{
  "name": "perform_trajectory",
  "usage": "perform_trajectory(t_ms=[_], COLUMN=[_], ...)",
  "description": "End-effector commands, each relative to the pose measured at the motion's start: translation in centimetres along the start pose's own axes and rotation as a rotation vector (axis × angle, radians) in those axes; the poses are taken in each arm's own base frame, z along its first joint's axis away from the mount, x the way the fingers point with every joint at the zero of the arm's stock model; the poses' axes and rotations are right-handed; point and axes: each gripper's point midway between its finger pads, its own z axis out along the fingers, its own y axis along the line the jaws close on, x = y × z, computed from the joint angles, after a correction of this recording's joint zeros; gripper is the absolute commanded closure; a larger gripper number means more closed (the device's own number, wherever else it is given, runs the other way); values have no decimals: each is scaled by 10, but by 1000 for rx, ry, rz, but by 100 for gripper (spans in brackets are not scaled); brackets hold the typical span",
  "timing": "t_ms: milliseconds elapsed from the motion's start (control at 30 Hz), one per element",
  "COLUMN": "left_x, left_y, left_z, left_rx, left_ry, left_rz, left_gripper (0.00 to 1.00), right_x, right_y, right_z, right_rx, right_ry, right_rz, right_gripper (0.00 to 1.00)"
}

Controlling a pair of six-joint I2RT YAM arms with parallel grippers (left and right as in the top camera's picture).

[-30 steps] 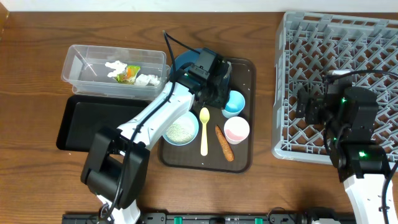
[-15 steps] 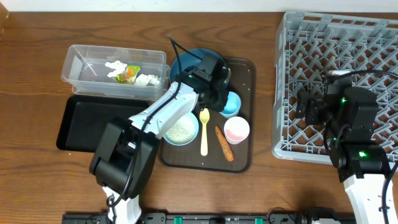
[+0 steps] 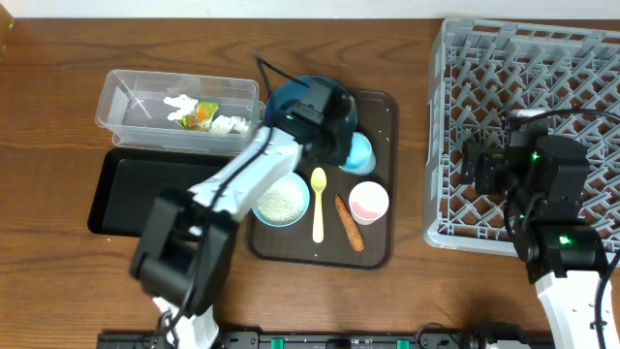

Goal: Sort waste into correct bins and load items into the dishwasher rack
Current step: 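Reach left gripper to light-blue cup and lift it, then hand light-blue cup from left gripper to right gripper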

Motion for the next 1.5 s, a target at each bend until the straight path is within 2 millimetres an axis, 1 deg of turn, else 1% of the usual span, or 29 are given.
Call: perform_trajectory(t_ms=[0, 67, 100, 167, 200, 233, 300, 367, 400, 433, 500, 667, 800, 967, 1100, 1233, 1467], left_x=[-44, -57, -64, -72, -76, -80, -85, -87, -86, -85, -82, -79, -77, -72, -65, -61, -56], left_y=[2, -1, -5, -14, -19, -25, -35, -46, -52, -56, -63, -67, -69, -76, -87, -98, -110], left_z=[-54, -69, -77, -88, -95, -103, -115, -126, -132, -136, -144, -148, -150, -153, -154, -152, -150], left_rx=[73, 186, 267, 416, 496, 575, 699, 796, 841, 872, 924, 955, 975, 1009, 1041, 1054, 1067], left_ry=[-161, -198, -207, -212, -212, -215, -223, -228, -228, -226, -221, -208, -194, -155, -122, -97, -75], left_rz=[-97, -146, -169, -202, -206, -188, -143, -81, -46, -22, 22, 39, 39, 24, 36, 39, 52], left_gripper=[94, 94, 94, 94, 94, 94, 94, 94, 94, 94, 94, 94, 94, 94, 94, 94, 94], right_x=[-8, -5, -4, -4, -6, -9, -17, -23, -26, -27, -29, -33, -40, -53, -54, -57, -62], right_y=[-2, 0, 9, 41, 64, 86, 119, 136, 141, 144, 150, 156, 156, 157, 159, 160, 162], right_z=[3, 10, 13, 16, 13, 7, -10, -22, -25, -27, -29, -31, -30, -31, -27, -29, -32], right_rx=[0, -15, -67, -259, -398, -542, -792, -943, -1000, -1037, -1101, -1185, -1178, -1151, -1125, -1125, -1126], right_ry=[-10, 6, 14, 17, 5, -19, -75, -118, -140, -155, -190, -250, -303, -382, -385, -406, -440], right_rz=[4, 22, 22, -2, -38, -72, -114, -138, -151, -162, -197, -254, -293, -350, -353, -368, -392], right_gripper=[6, 5, 5, 5, 5, 5, 5, 6, 8, 10, 11, 10, 9, 14, 15, 15, 16])
